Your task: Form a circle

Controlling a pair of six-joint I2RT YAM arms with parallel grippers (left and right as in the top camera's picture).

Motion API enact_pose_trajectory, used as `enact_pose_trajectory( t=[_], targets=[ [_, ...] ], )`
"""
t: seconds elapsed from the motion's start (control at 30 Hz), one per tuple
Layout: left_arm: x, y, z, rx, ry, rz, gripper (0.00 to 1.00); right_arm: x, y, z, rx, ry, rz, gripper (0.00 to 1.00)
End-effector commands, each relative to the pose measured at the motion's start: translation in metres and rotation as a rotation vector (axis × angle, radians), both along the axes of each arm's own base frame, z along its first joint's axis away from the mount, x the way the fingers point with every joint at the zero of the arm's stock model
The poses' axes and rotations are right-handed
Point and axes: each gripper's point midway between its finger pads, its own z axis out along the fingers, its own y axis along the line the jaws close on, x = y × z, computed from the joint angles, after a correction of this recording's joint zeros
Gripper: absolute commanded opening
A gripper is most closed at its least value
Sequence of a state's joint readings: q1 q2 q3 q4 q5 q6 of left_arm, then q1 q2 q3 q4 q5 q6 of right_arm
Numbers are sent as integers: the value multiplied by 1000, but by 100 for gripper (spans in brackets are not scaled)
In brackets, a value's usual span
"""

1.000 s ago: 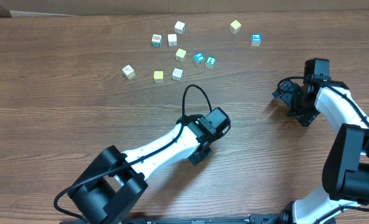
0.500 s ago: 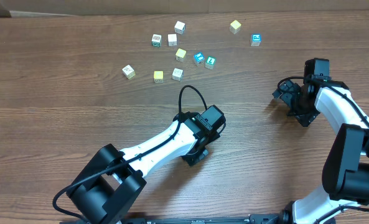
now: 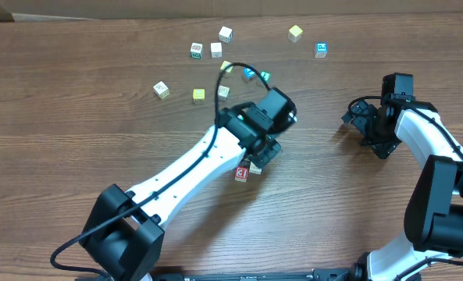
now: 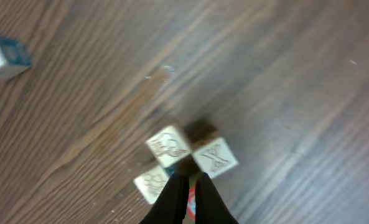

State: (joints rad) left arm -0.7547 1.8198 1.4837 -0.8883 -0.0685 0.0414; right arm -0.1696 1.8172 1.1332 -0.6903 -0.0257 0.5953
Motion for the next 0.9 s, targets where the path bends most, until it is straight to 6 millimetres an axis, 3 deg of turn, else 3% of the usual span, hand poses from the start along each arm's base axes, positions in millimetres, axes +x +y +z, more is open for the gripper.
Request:
enact_pose_trajectory(
  t=[0.0, 0.67, 0.87],
  targets=[
    [18, 12, 14, -54, -28, 154, 4, 7, -3, 5, -10, -21, -1, 100],
    [39, 46, 11, -24, -49, 352, 4, 7, -3, 5, -10, -21, -1, 100],
    [51, 79, 9, -3, -50, 519, 4, 7, -3, 5, -10, -21, -1, 100]
  ],
)
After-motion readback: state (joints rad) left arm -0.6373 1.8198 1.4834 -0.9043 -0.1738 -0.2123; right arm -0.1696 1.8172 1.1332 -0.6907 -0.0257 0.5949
